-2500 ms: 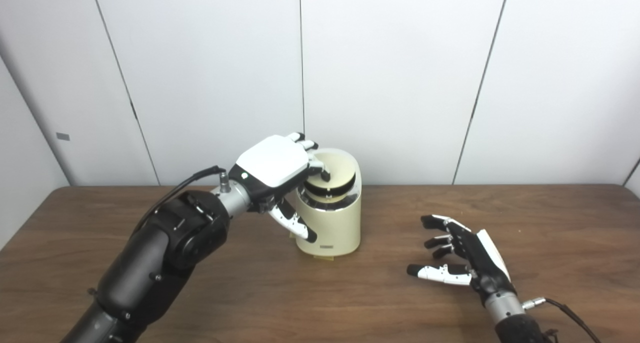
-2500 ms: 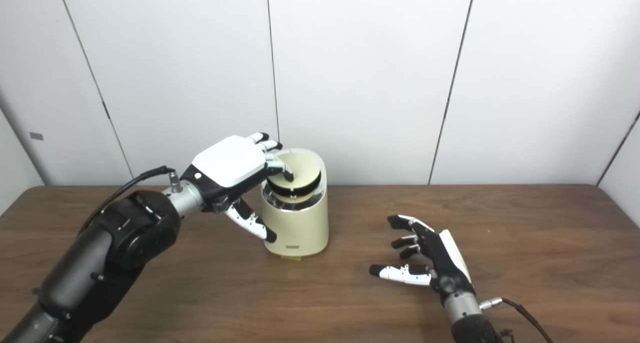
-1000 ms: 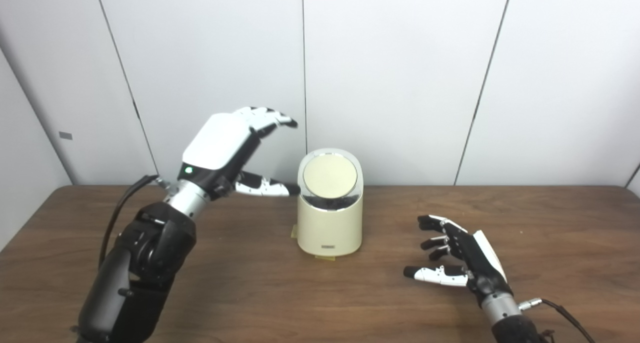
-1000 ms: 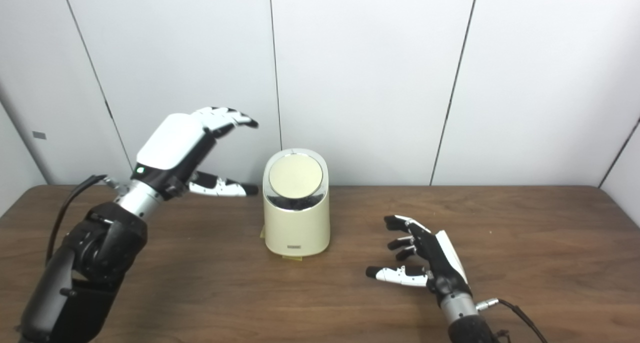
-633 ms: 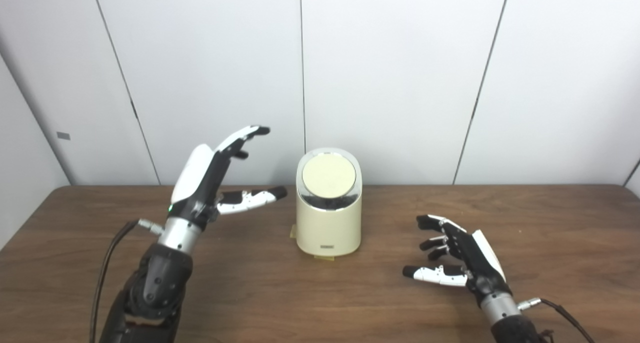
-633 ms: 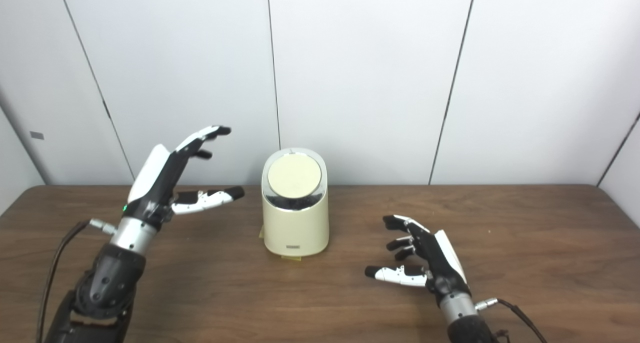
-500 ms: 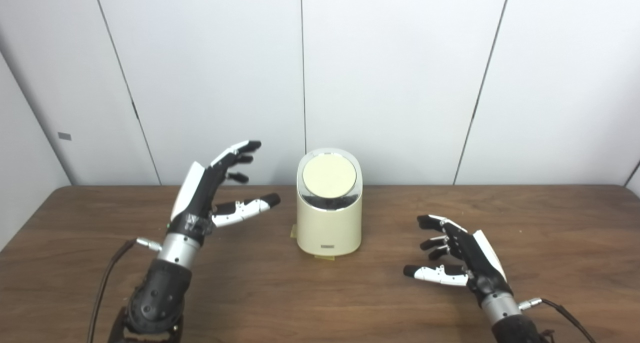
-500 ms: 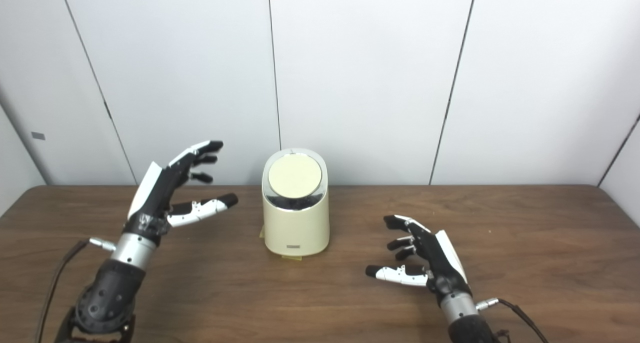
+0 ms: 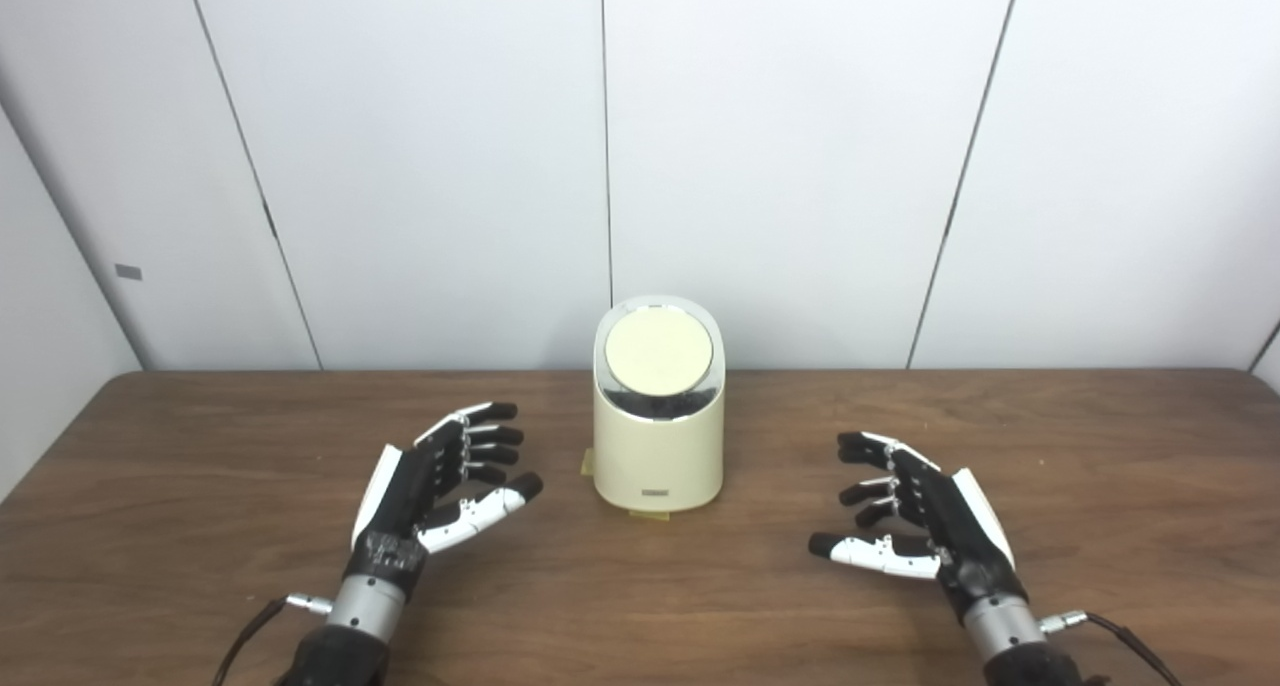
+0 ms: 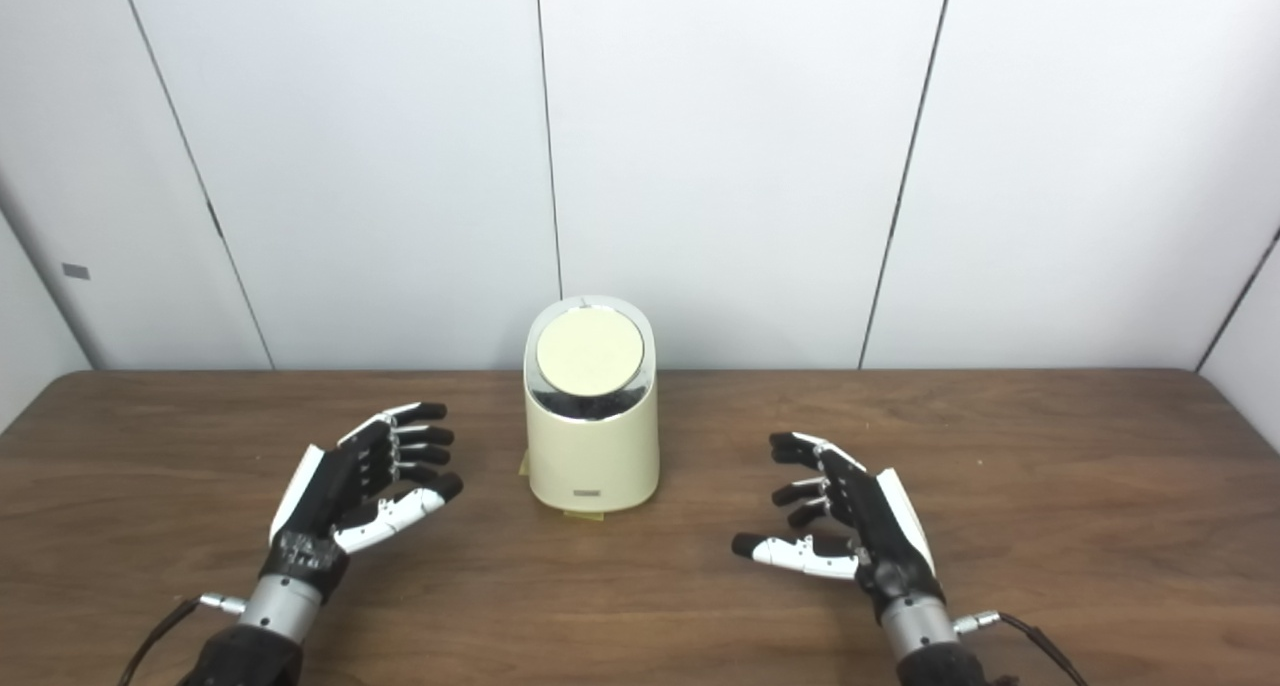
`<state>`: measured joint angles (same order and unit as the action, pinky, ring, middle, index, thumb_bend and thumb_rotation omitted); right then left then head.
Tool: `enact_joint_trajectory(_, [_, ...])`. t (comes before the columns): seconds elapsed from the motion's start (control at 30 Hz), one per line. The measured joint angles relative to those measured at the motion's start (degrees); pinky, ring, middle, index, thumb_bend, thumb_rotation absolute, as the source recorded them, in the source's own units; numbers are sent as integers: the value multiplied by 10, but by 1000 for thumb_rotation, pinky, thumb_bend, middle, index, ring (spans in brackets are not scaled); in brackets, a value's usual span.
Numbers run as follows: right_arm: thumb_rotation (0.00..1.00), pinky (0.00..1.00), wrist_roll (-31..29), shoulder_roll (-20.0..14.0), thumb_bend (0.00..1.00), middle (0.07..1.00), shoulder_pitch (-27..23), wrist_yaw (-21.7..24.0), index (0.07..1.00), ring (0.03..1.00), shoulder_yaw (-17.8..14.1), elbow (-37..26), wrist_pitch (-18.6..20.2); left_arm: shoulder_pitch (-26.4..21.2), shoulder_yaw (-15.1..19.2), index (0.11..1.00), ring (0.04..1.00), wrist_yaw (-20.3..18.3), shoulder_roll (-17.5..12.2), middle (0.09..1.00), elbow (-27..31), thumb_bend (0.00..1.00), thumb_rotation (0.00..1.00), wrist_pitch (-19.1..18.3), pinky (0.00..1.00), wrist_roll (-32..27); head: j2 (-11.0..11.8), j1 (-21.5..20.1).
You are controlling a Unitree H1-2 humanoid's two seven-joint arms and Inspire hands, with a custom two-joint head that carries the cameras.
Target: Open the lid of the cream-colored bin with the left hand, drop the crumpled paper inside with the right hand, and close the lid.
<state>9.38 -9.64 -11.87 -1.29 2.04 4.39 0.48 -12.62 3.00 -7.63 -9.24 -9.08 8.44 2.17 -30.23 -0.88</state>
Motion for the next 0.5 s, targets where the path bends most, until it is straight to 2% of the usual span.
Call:
enact_joint_trajectory(0.2, [234, 530, -16, 19, 805, 785, 15, -1, 795, 619, -5, -2, -3, 7, -5, 806, 696, 0, 2, 741, -6, 783, 306, 5, 625, -4, -4, 1])
enact_joint_trajectory(0.3, [237, 524, -20, 20, 810, 788, 26, 1, 801, 617, -6, -12, -3, 7, -4, 807, 697, 0, 2, 743, -9, 788, 312, 20, 624, -17, -4, 1])
enact_joint_trajectory(0.5, [205, 522, -27, 19, 819, 796, 30, 6, 810, 613, -13, -17, -3, 7, -7, 798, 698, 1, 1, 747, -12, 788, 313, 21, 628, -17, -1, 2])
